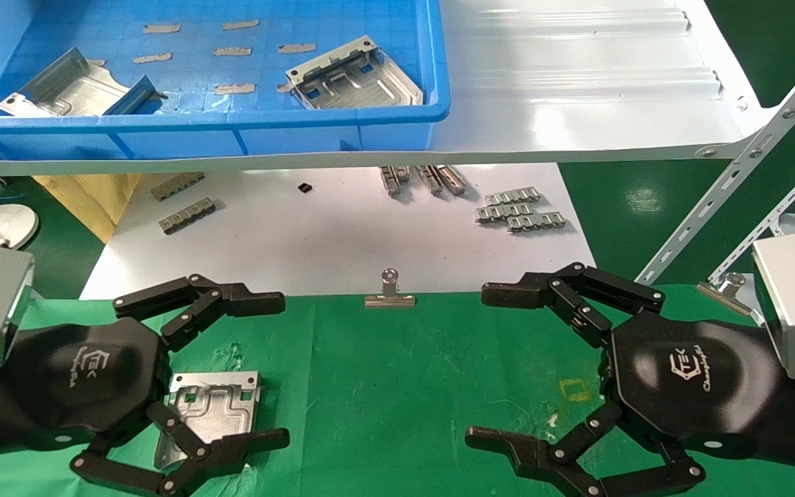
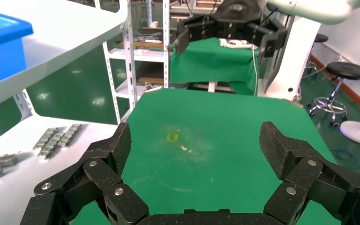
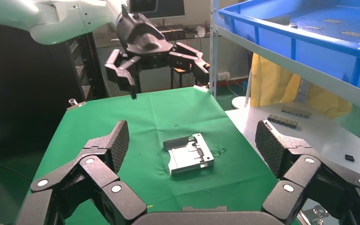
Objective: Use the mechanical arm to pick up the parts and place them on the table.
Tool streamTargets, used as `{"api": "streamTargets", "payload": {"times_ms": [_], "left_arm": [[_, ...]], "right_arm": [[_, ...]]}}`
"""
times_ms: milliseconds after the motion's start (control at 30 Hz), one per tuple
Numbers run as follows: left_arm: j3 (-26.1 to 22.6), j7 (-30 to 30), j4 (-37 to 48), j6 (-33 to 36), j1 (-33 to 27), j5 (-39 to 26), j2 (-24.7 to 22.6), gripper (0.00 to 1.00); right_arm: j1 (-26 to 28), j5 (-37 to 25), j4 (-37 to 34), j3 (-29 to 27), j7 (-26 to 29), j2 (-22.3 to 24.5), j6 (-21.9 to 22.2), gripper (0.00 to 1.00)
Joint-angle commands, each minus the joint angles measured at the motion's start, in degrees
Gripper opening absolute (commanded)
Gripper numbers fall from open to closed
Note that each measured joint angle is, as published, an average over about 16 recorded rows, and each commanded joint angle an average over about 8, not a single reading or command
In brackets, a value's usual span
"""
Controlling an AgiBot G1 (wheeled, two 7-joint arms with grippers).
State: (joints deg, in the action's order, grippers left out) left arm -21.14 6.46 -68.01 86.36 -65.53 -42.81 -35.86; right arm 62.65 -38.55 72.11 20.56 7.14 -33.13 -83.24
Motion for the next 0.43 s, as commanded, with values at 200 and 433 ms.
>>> {"api": "streamTargets", "payload": {"times_ms": [200,433], "left_arm": [[4.1,3.5,-4.5,-0.5,3.2,0.8,0.7,1.0],[6.3,4.9,-6.8,-0.8,4.8,1.2,1.0,1.0]], "right_arm": [[0.0,0.0,0.0,0.0,0.0,0.0,0.0,1.0],[0.0,0.0,0.0,0.0,0.0,0.0,0.0,1.0]]}}
